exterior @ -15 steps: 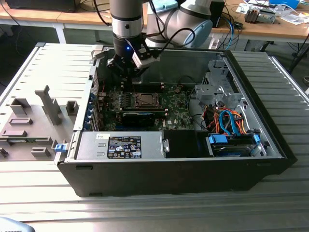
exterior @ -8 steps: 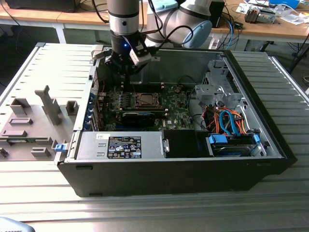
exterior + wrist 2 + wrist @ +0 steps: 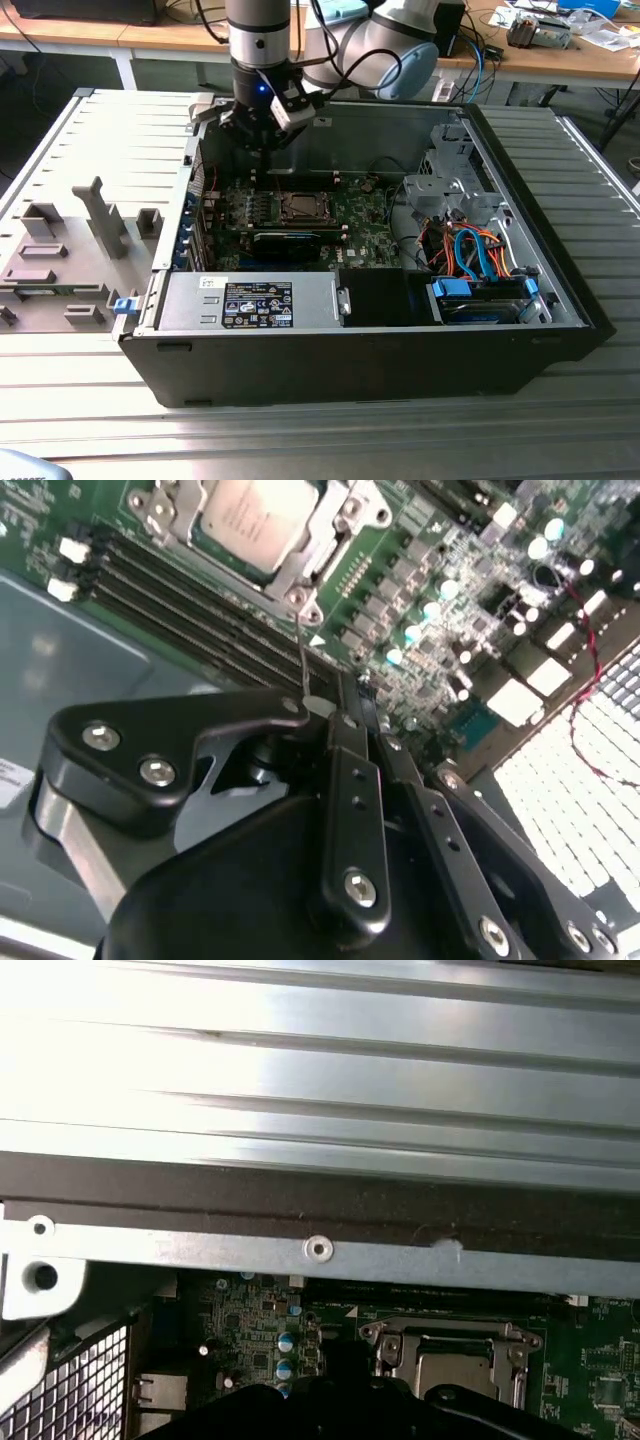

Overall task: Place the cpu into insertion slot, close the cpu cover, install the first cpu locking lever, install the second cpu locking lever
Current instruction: 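Install the first cpu locking lever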

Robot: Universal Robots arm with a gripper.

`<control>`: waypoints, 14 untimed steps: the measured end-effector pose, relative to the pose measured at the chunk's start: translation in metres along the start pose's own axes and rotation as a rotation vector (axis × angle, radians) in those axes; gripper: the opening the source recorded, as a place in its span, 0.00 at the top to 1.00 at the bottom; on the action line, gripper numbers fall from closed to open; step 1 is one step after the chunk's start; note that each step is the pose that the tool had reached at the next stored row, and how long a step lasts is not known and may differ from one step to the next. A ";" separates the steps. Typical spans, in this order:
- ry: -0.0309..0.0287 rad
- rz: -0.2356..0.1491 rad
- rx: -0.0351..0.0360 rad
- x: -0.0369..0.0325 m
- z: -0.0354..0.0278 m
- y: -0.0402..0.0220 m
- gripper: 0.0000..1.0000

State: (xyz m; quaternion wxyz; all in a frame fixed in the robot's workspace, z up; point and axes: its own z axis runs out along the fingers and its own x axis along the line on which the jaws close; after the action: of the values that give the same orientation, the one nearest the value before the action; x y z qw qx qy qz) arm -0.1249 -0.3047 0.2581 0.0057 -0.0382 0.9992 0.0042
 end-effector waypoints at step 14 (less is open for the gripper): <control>0.0035 -0.002 -0.0002 -0.0115 0.0001 -0.0007 0.89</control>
State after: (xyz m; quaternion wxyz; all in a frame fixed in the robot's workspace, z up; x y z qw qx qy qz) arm -0.1133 -0.3045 0.2581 0.0039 -0.0393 0.9992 0.0042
